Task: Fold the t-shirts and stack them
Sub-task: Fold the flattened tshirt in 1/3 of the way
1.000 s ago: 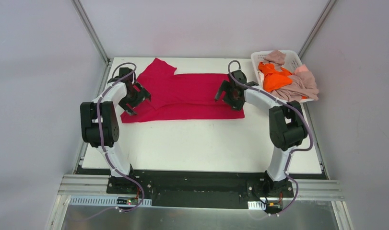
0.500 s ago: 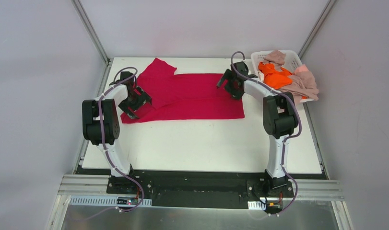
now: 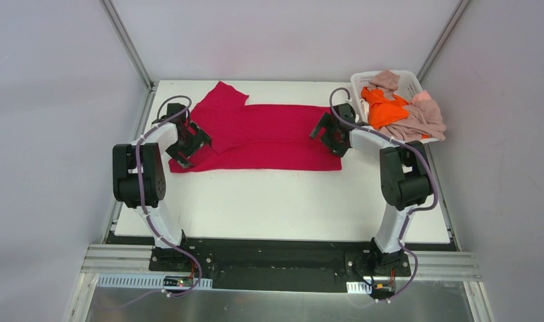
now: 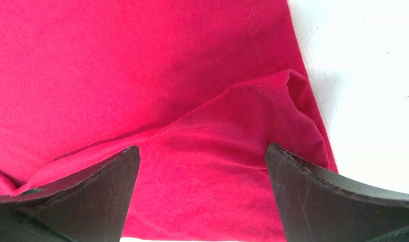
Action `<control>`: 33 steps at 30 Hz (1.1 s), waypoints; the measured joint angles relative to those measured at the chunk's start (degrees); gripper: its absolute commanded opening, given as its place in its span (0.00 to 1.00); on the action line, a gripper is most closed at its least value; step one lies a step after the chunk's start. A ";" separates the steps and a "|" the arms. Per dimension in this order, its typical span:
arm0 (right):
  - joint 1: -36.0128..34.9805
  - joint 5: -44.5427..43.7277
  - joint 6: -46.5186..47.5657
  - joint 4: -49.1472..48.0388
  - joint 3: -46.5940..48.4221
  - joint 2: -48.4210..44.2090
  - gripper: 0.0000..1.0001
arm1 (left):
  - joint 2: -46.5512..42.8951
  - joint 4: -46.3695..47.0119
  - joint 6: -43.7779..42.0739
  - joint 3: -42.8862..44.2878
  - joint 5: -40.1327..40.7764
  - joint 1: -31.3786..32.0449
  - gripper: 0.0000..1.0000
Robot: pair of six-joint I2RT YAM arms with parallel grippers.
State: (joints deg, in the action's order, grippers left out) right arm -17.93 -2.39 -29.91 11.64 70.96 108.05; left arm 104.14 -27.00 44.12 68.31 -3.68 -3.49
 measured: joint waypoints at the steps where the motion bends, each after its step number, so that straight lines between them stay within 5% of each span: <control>1: 0.00 -0.15 -0.04 -0.55 -0.44 -0.11 0.99 | -0.31 0.26 0.00 -0.37 0.13 0.00 0.99; 11: -0.79 -1.60 -2.08 -6.49 -14.36 -10.16 0.99 | -10.27 2.97 0.04 -12.52 2.73 0.02 0.99; 23: -8.17 -3.63 -7.23 6.86 -35.15 -37.44 0.99 | -42.62 -9.29 6.40 -36.54 8.85 0.00 0.99; 33: -11.65 -4.20 -6.51 11.13 -30.27 -41.86 0.99 | -51.74 -13.33 7.61 -29.38 4.96 2.89 0.99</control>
State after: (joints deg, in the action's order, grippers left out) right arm -29.58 -6.59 -36.42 22.76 40.69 66.19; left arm 52.40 -40.34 51.72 38.94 1.28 -0.60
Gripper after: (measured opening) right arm 0.993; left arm 0.990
